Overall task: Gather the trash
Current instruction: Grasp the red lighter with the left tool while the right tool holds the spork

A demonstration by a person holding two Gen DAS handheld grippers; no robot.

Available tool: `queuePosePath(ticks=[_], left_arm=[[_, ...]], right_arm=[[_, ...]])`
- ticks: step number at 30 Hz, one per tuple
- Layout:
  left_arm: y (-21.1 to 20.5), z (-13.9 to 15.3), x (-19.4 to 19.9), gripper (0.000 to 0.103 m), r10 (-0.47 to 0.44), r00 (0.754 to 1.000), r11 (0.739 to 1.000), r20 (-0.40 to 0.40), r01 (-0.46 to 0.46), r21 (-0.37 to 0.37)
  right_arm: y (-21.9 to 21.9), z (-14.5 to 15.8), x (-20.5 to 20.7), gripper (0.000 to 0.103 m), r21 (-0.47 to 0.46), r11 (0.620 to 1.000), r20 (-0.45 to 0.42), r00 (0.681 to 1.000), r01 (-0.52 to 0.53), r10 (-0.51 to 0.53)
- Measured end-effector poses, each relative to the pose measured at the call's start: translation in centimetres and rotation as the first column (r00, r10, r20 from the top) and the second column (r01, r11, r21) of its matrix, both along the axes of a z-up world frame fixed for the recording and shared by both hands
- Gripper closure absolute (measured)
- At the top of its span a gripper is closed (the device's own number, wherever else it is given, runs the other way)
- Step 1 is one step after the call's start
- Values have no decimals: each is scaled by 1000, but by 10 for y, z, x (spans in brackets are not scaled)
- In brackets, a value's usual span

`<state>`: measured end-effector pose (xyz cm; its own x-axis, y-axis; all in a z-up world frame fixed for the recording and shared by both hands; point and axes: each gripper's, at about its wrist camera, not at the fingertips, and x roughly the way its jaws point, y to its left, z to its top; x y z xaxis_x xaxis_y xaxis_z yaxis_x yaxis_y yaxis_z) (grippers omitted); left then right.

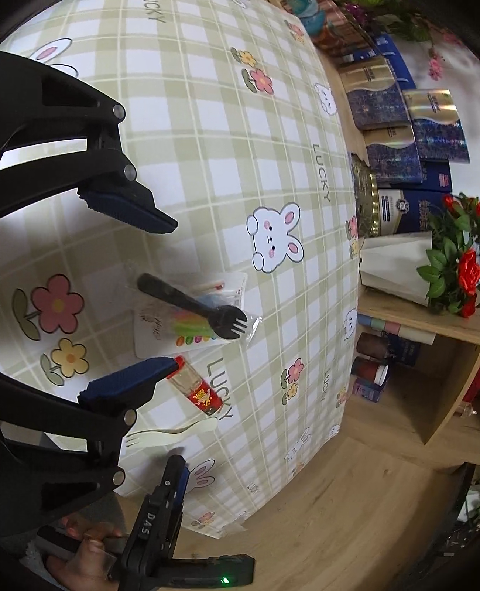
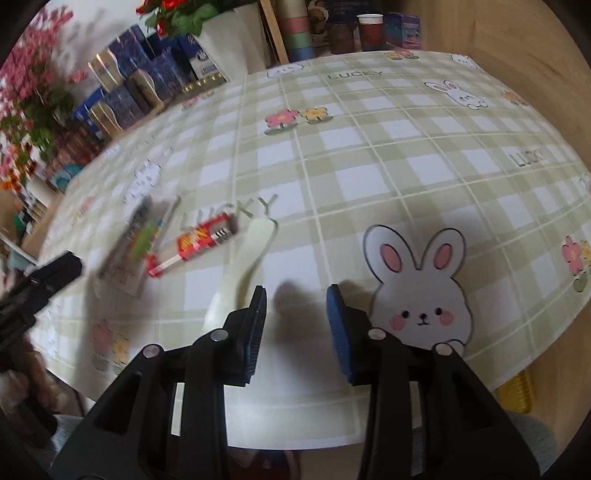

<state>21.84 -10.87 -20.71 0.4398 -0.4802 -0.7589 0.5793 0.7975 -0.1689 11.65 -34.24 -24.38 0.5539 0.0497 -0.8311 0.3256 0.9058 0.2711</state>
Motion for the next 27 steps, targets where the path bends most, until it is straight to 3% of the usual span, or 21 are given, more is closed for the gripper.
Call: queuePosePath(ticks=[3,7,10,12,23,27], left_arm=[[-7,-2,2,36,-9,1000,1000,-5,9,7],[-10,-3,2,36,-12,1000,1000,-17,12,-6],[-13,-3,1,36,-28,1000,1000,-6,28,4],[-13,-1,0,36,-34,999,999,-3,34,3],[-34,-1,-5,36,-106,994,994,3,106,13],[-51,-5,-5,44,-151,988,988,-10,151,27]], right_arm=[[12,0,8,62,31,999,11,999,-38,38],[32,-2,22,58,-14,997,1,997,-76,76],[44,-2,29,69,-77,989,-16,992,-125,124],[51,-2,31,83,-124,978,-28,986,-170,167],[35,14,15,85,-132,972,67,976,-196,206],[22,14,16,85,-104,980,72,981,-172,180]])
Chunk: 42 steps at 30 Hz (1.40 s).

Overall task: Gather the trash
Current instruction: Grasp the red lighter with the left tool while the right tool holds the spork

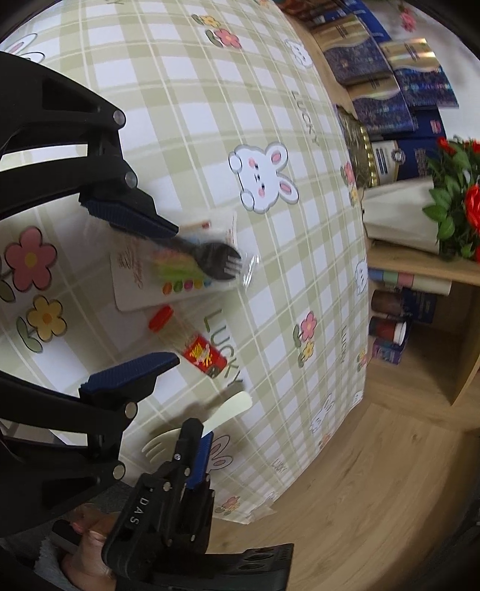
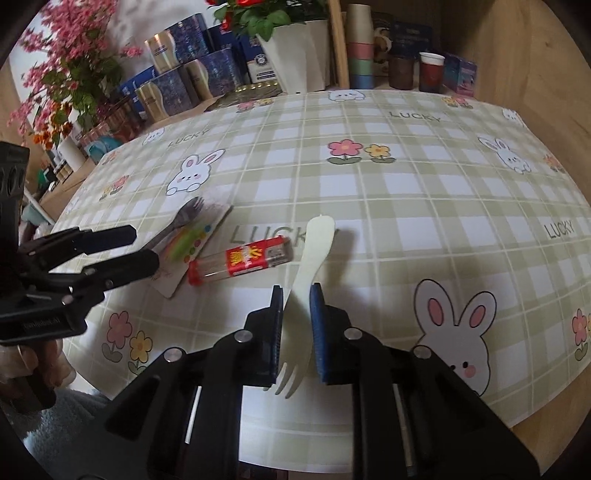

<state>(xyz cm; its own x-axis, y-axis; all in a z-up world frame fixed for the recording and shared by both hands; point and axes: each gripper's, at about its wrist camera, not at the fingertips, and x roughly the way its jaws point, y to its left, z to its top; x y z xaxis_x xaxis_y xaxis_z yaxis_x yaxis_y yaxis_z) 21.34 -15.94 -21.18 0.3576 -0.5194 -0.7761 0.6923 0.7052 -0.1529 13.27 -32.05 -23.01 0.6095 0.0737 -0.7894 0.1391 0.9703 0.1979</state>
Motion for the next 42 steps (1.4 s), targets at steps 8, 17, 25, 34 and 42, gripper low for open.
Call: queuePosePath(ticks=[8,17,25,34,42], left_arm=[[-45,-17,-1,59,-139,990,988,-34,141,64],[-74,-30,8,59,-194,980,973,-49,198,115],[-71,-30,8,81,-188,979,978,-78,194,78],[-54,-16,-1,96,-152,986,987,-65,154,39],[-44,-17,-6,103,-135,987,990,-84,137,19]], right_arm=[[-18,-6,-9,85,44,999,-10,1000,28,-27],[-22,-6,-13,85,64,998,0,1000,25,-25],[-22,-4,-15,96,71,997,5,1000,21,-21],[-18,-8,-15,96,90,996,-2,1000,7,-7],[-17,-4,-18,96,105,994,12,1000,7,-8]])
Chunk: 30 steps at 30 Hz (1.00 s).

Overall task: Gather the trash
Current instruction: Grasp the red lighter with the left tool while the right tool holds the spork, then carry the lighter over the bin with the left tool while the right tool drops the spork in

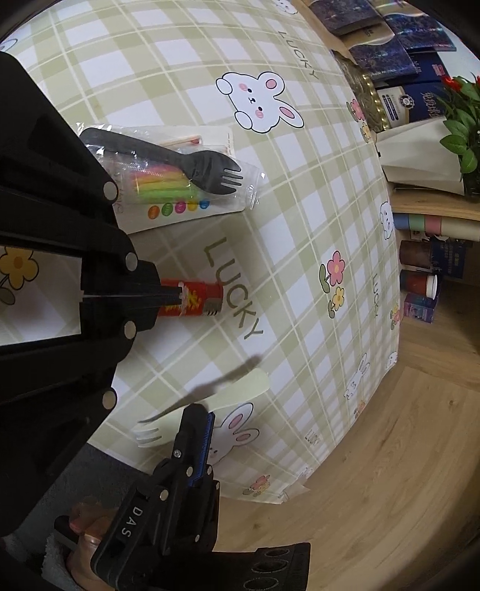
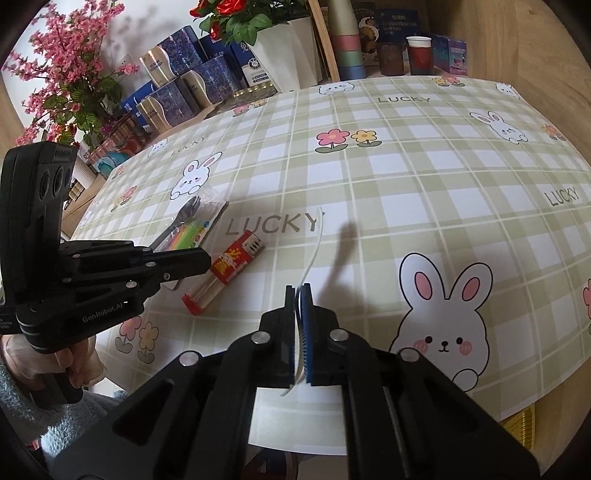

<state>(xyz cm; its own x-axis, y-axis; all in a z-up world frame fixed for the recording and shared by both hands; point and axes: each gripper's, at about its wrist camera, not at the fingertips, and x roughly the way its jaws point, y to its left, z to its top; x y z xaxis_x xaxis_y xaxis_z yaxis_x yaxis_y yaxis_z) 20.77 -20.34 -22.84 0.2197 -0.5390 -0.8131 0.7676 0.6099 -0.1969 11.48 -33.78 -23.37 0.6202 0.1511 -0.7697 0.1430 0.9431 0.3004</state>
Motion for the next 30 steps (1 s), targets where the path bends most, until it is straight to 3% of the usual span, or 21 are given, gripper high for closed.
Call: queuePosePath(ticks=[5,6,7,9,14,16,18,23,30], left_arm=[[-3,-1,-1,101,12,1000,1000,-5,-12,17],[-4,-1,-1,92,16,1000,1000,1,-16,22],[-5,-2,0,72,17,1000,1000,2,-17,25],[-8,-3,-2,65,10,1000,999,14,-10,34],[-17,-12,-3,66,10,1000,998,15,-11,67],[-22,-13,-4,81,11,999,996,35,-14,91],[-24,-12,-4,81,9,999,995,40,-13,97],[-17,-4,-8,81,22,999,998,23,-24,55],[10,31,-21,81,69,997,997,33,-69,-19]], right_arm=[[2,2,-2,96,3,1000,6,1000,-4,4],[2,2,-2,96,3,1000,7,1000,-4,4],[2,3,-3,96,4,1000,9,1000,-4,4],[2,3,-4,96,5,1000,11,1000,-4,4],[-1,3,-5,96,9,1000,12,1000,5,-5],[-2,3,-6,96,9,1000,12,1000,6,-6],[-2,3,-7,96,11,1000,10,1000,7,-7],[0,5,-9,96,7,1000,15,1000,-2,2],[13,16,-18,96,5,999,34,999,-32,31]])
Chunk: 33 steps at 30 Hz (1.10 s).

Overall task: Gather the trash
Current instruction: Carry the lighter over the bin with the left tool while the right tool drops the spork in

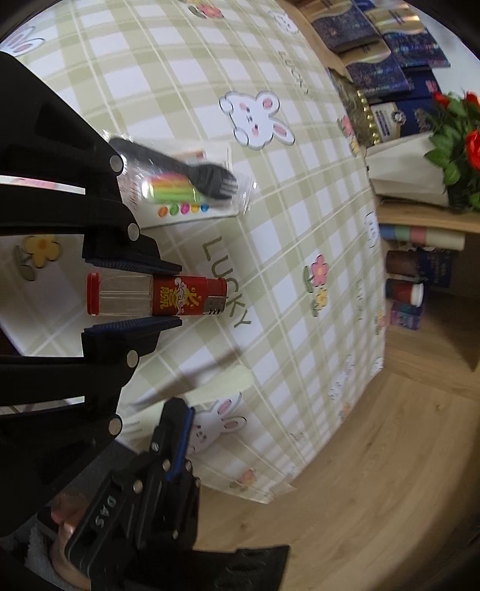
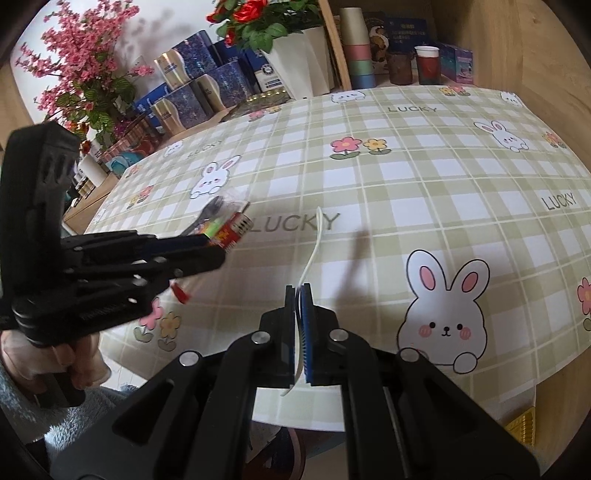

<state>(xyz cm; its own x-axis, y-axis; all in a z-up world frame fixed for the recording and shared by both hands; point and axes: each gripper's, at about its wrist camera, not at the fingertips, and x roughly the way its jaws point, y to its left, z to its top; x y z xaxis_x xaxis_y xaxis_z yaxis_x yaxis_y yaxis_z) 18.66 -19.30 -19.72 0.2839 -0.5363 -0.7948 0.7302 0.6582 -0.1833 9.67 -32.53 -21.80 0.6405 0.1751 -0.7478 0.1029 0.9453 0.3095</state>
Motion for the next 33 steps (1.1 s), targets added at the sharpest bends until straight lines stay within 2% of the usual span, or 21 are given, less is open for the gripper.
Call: queuePosePath(ticks=[8,13,16,21,26,31,33], left_arm=[[60,33,-39,81,94,996,992,-2,-94,-84],[103,41,-79,81,152,988,984,17,-150,-99],[127,40,-100,81,183,983,979,19,-180,-101],[167,27,-126,81,255,967,960,-20,-256,-116],[192,17,-140,81,307,950,942,-48,-311,-127],[204,7,-145,81,331,941,932,-69,-338,-131],[205,4,-145,81,335,939,931,-78,-342,-129]], right_arm=[[31,12,-21,96,2,996,16,996,-93,93],[61,9,-42,96,6,981,5,981,-193,193],[83,-1,-55,96,14,964,-23,964,-266,266],[121,-24,-70,96,25,927,-99,922,-374,374],[144,-47,-70,96,53,906,-184,887,-421,423],[149,-59,-62,96,66,915,-233,886,-397,401],[148,-59,-61,88,61,918,-235,888,-392,395]])
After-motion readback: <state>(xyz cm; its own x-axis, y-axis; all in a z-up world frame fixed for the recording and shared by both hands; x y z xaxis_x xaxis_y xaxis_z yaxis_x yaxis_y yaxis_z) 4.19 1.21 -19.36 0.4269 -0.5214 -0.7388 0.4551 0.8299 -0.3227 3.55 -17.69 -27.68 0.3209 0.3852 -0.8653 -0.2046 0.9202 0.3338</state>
